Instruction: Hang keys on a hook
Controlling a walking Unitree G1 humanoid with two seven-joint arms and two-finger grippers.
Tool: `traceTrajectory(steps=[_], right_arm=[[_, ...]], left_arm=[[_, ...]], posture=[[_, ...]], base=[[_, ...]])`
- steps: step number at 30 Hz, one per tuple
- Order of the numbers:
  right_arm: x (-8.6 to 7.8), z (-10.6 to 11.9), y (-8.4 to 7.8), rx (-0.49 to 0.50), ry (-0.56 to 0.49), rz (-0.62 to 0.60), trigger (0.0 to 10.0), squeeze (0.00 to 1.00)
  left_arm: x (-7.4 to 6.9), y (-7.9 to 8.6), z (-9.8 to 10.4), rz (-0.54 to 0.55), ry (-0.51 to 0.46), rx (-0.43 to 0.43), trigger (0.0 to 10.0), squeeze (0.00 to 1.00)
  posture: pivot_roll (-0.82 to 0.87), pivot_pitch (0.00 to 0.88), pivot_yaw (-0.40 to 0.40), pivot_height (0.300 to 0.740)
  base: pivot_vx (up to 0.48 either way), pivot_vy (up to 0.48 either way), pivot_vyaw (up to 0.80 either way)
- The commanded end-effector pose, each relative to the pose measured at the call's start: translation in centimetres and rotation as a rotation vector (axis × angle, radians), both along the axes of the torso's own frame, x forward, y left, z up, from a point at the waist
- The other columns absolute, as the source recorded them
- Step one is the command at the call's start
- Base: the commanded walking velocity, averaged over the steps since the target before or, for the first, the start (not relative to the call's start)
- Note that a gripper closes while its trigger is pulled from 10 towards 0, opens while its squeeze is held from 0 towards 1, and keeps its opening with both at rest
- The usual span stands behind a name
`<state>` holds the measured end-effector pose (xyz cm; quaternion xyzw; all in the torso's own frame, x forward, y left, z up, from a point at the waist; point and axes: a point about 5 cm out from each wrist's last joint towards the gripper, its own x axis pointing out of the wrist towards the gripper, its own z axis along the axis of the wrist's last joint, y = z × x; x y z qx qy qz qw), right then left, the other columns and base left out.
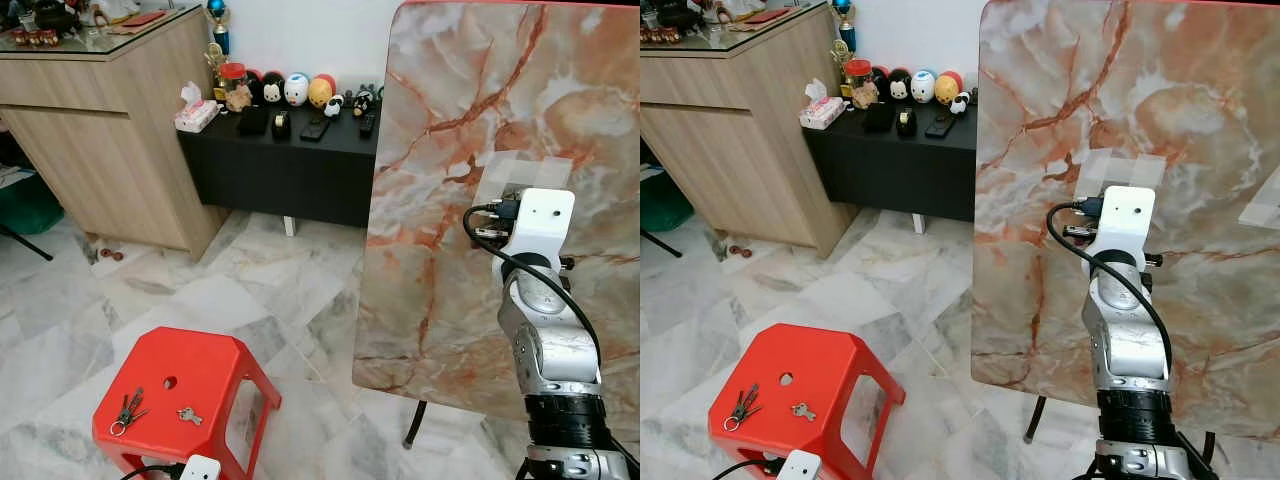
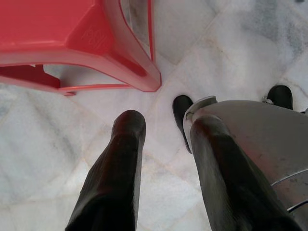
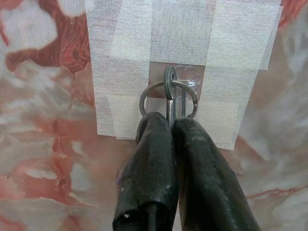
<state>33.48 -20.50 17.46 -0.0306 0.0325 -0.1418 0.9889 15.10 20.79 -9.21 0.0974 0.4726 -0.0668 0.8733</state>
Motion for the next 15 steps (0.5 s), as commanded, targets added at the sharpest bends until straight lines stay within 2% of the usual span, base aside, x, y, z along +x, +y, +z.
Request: traceTrajectory(steps=[1,9,15], right_arm=[[0.06,0.09,0.37,0.008,-0.005,0.020,10.0,0.00],[0.16,0.14,0.66,0.007,-0.007,0.035,10.0,0.00],[0.04,0.14,0.29,0.010,-0.009,0.012,10.0,0.00]], left_arm=[[-0.29,-0.03,-0.12,-0.012,0.009,0.007,10.0,0.00],[0.00,-0.23,-0.02,-0.015,-0.004,-0.001,10.0,0.00],[0.25,-0.11,0.11,-0.016,-0.012,-0.002,10.0,0.00]], posture=[[0.00,0.000,0.029,0.740],[0.00,0.000,0.026,0.740],[0.00,0.000,0.025,0.740]], base=[[0.000,0.000,0.00],[0.000,0.000,0.00],[0.000,0.000,0.00]])
